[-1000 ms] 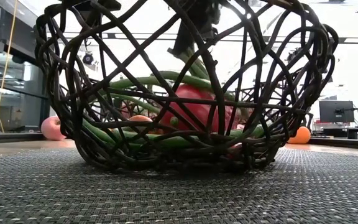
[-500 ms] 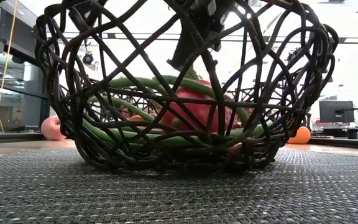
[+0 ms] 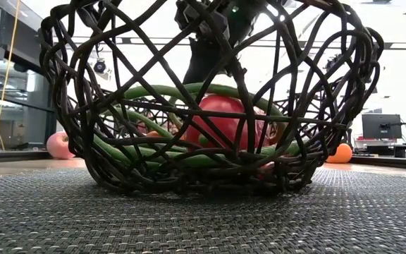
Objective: Build produce basket
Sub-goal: Put the green string beans into the black wire basket, then adjust the gray mat
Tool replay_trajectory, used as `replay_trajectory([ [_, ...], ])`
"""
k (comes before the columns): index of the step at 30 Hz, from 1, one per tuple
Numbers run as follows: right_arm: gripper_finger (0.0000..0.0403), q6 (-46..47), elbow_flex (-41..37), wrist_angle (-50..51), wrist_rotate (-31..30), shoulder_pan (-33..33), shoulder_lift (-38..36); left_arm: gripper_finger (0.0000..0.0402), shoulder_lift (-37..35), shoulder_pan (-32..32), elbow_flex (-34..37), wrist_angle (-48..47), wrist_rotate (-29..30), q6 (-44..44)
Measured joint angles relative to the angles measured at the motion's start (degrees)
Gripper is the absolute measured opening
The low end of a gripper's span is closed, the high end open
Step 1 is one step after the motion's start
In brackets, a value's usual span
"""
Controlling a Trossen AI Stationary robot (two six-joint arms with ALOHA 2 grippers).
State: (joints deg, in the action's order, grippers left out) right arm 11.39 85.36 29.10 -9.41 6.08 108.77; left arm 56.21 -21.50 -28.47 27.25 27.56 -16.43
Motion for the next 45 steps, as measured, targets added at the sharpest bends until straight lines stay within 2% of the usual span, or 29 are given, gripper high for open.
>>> replay_trajectory([
  [4,0.0083,0.24,0.00,-0.08,-0.06,0.02,0.00,0.0220,0.00,0.00,0.00,-0.12,0.15,1.53],
  [12,0.0234,2.06,0.00,1.74,-0.37,-0.11,-0.48,0.0220,0.00,0.07,0.00,-0.47,0.15,4.40],
  [16,0.0277,1.91,0.00,3.82,-0.70,-0.11,-2.98,0.0220,0.00,0.07,0.00,-0.51,0.97,6.86],
  [21,0.0286,2.71,0.02,7.69,-3.98,-0.11,-7.63,0.0220,-1.32,0.09,0.00,-2.05,2.54,9.32],
  [25,0.0287,4.71,0.07,11.46,-4.26,0.12,-11.38,0.0220,-3.53,0.09,0.00,-5.85,2.92,9.32],
  [30,0.0287,11.42,0.09,18.88,-8.69,3.66,-16.41,0.0220,-7.38,0.09,0.00,-12.71,3.14,9.16],
  [36,0.0287,24.95,0.09,31.45,-19.33,11.75,-22.01,0.0220,-13.98,0.46,0.00,-21.02,3.11,6.13],
  [40,0.0287,36.75,0.07,37.57,-24.43,16.74,-23.80,0.0220,-17.49,2.55,0.00,-27.28,0.03,0.32],
  [45,0.0287,46.40,-0.92,45.42,-26.41,20.43,-23.95,0.0220,-18.58,4.79,0.00,-29.62,-5.04,-2.96],
])
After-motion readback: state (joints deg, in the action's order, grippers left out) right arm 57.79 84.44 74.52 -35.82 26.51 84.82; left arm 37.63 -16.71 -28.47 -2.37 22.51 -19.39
